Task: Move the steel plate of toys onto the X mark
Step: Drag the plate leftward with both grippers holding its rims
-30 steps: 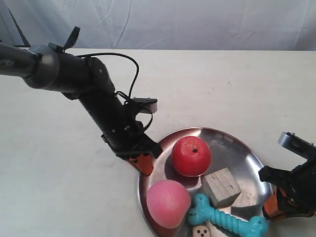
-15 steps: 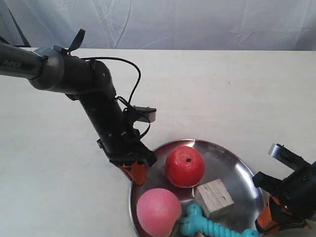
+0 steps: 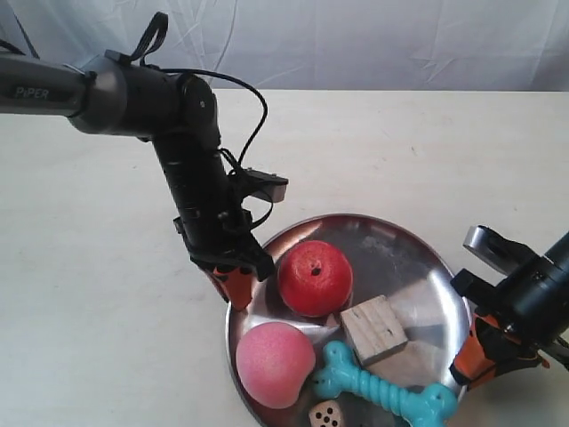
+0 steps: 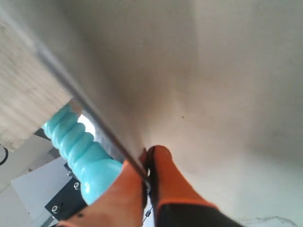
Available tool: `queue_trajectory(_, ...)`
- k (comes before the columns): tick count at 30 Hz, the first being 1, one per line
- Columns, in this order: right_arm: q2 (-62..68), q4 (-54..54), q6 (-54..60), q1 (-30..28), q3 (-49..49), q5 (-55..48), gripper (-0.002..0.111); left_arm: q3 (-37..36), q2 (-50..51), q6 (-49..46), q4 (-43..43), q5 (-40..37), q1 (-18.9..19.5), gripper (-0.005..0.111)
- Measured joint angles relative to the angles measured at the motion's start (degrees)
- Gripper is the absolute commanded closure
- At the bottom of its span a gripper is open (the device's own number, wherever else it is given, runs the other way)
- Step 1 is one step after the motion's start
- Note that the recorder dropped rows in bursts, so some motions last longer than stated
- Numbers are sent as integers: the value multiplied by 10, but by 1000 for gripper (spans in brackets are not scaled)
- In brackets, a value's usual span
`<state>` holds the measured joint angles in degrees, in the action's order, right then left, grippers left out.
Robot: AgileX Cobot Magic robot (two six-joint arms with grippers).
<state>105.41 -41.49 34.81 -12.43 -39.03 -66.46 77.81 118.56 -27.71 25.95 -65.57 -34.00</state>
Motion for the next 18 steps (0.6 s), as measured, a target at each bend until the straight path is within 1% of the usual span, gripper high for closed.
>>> queue_trajectory(5,51,0,3,1,-33,-16,109,12,0,13,-15,-9,-1,107)
queue_trajectory(11,91,-8,22,1,-39,-30,109,15,20,20,-20,-21,-1,107)
queue_trajectory(18,107,-23,24,4,-73,-35,109,46,22,59,-66,-29,-1,107)
